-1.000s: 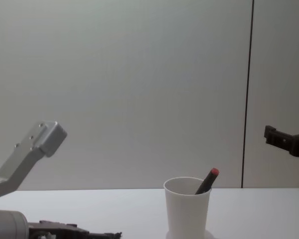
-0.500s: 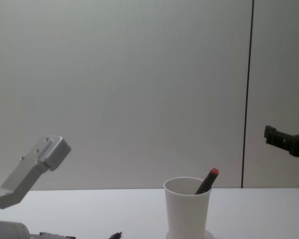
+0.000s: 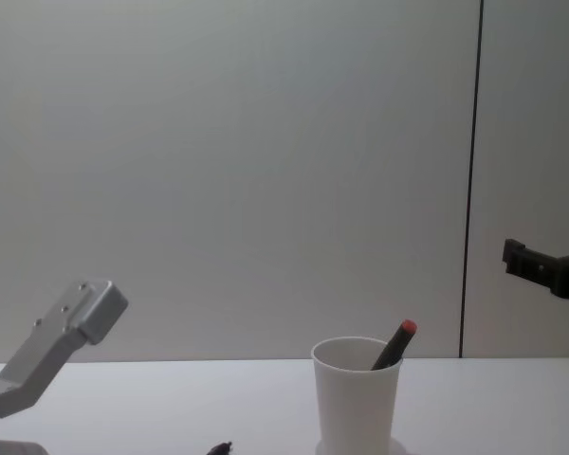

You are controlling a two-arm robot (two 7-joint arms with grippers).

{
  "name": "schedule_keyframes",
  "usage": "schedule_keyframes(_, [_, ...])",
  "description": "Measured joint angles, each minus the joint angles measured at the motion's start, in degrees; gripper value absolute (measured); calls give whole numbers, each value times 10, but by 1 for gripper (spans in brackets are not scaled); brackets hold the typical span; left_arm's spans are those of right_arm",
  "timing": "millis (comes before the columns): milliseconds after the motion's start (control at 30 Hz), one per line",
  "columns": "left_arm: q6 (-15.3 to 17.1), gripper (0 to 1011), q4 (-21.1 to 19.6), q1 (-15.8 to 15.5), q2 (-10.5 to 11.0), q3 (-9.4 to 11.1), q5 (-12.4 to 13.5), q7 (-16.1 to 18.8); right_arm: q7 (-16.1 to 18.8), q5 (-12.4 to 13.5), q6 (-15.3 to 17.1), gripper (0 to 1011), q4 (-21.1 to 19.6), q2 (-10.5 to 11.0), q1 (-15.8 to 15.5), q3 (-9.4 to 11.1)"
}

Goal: Place the pen into the pen holder.

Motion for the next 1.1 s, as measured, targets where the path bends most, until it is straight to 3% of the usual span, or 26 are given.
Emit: schedule_keyframes(1100, [-19,1004,3,5,2,-7,-5,22,0,0,0,1001,0,0,0,0])
